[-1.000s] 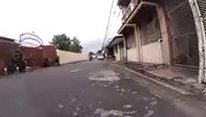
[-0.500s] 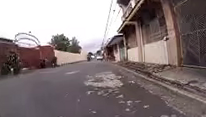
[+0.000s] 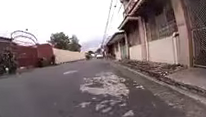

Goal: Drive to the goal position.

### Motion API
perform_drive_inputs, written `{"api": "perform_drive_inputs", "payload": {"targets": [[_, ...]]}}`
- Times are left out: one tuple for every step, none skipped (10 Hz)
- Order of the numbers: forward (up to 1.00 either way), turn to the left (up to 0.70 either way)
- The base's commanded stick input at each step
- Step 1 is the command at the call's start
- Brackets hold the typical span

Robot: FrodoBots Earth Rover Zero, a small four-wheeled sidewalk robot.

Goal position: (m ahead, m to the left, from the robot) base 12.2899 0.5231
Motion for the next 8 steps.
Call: {"api": "perform_drive_inputs", "payload": {"targets": [[1.00,0.00],[1.00,0.00],[1.00,0.00],[1.00,0.00],[1.00,0.00],[1.00,0.00],[1.00,0.00],[1.00,0.00]]}}
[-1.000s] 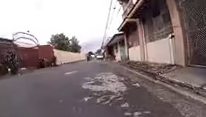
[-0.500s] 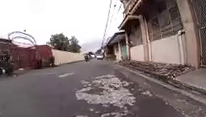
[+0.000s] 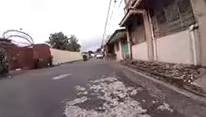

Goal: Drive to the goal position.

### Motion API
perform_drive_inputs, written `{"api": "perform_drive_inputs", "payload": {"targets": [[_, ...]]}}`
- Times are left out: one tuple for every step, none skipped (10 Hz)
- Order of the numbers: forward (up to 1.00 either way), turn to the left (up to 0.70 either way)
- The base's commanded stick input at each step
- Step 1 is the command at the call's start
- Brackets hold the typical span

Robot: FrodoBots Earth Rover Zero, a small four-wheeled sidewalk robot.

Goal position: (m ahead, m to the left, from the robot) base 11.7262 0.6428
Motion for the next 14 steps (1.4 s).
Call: {"api": "perform_drive_inputs", "payload": {"targets": [[1.00,0.00],[1.00,0.00],[1.00,0.00],[1.00,0.00],[1.00,0.00],[1.00,0.00],[1.00,0.00],[1.00,0.00],[1.00,0.00],[1.00,0.00],[1.00,0.00],[1.00,0.00],[1.00,0.00],[1.00,0.00]]}}
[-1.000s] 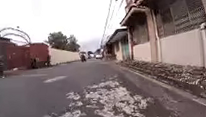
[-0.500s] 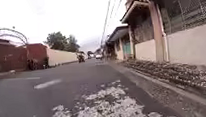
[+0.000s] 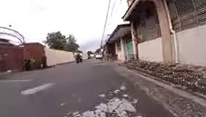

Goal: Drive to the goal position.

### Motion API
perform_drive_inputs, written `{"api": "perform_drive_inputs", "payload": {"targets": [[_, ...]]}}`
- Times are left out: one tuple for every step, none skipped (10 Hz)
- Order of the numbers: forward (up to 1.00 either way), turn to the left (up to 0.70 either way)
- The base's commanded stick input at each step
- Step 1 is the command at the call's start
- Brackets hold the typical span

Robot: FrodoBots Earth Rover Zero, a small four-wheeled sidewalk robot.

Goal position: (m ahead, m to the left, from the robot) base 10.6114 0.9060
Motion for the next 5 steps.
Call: {"api": "perform_drive_inputs", "payload": {"targets": [[1.00,0.00],[1.00,0.00],[1.00,0.00],[1.00,0.00],[1.00,0.00]]}}
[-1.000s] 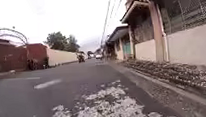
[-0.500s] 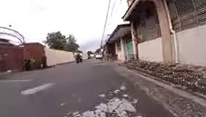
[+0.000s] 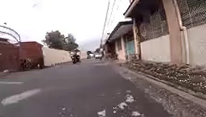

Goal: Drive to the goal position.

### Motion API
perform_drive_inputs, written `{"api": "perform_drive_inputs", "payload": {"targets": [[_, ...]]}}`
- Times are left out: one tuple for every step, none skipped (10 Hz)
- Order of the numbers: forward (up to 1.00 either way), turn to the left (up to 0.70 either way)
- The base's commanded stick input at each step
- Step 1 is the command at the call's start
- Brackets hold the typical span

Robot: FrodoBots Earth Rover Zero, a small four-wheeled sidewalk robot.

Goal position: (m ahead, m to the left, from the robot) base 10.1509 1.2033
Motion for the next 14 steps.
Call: {"api": "perform_drive_inputs", "payload": {"targets": [[1.00,0.00],[1.00,0.02],[1.00,0.17],[1.00,0.33],[1.00,0.22],[1.00,0.00],[1.00,0.00],[1.00,0.00],[1.00,0.00],[1.00,0.00],[1.00,0.00],[1.00,0.00],[1.00,0.00],[1.00,0.00]]}}
